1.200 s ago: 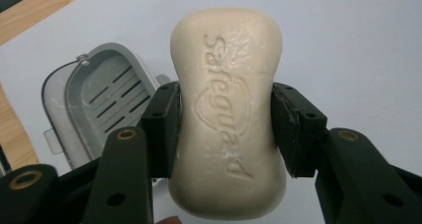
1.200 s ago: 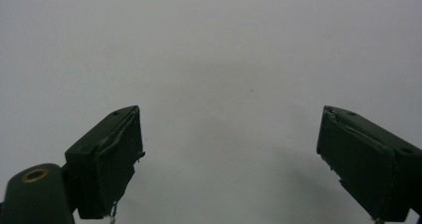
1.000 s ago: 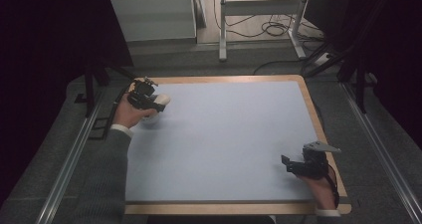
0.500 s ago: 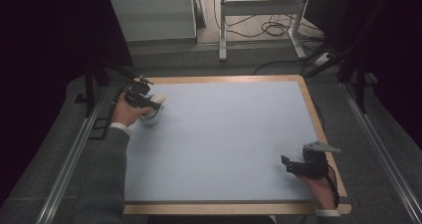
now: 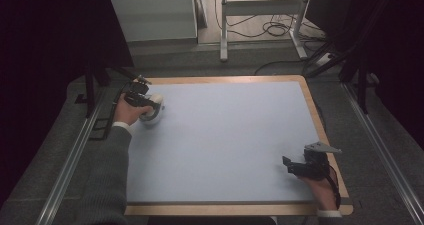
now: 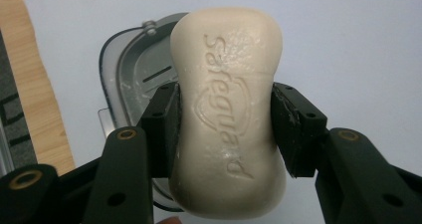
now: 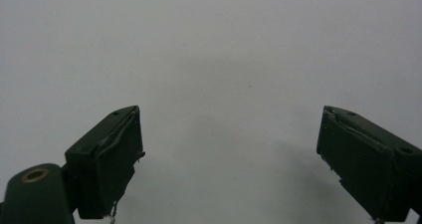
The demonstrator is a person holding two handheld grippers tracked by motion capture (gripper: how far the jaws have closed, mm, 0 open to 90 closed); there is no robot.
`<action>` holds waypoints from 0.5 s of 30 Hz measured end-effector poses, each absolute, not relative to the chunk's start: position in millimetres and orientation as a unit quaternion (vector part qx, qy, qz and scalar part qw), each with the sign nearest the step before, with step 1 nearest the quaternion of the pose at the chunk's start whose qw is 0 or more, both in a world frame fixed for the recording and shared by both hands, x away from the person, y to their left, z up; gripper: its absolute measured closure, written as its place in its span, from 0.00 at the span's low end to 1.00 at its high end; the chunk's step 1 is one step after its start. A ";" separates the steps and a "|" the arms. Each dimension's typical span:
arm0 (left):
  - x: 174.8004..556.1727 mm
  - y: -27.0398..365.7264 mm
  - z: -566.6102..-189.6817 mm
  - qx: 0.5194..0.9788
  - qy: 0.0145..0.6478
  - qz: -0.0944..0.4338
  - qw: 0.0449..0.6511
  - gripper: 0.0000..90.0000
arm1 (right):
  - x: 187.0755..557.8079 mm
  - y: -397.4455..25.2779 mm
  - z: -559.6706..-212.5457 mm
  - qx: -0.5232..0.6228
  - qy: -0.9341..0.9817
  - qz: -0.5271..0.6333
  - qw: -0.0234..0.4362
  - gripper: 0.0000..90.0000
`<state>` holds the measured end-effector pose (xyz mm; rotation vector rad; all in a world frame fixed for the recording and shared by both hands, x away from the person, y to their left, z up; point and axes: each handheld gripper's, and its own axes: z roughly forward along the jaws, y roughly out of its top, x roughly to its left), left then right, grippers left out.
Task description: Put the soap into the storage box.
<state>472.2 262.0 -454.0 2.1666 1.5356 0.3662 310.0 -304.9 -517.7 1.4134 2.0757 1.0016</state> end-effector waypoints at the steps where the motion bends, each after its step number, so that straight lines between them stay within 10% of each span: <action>1: 473.4 263.5 -456.0 0.784 0.562 0.133 0.227 0.55 | 310.2 -304.4 -517.9 0.509 0.751 0.362 0.216 0.12; 15: 477.8 267.7 -474.6 0.776 0.579 0.125 0.218 0.55 | 310.7 -304.7 -519.2 0.510 0.751 0.359 0.216 0.12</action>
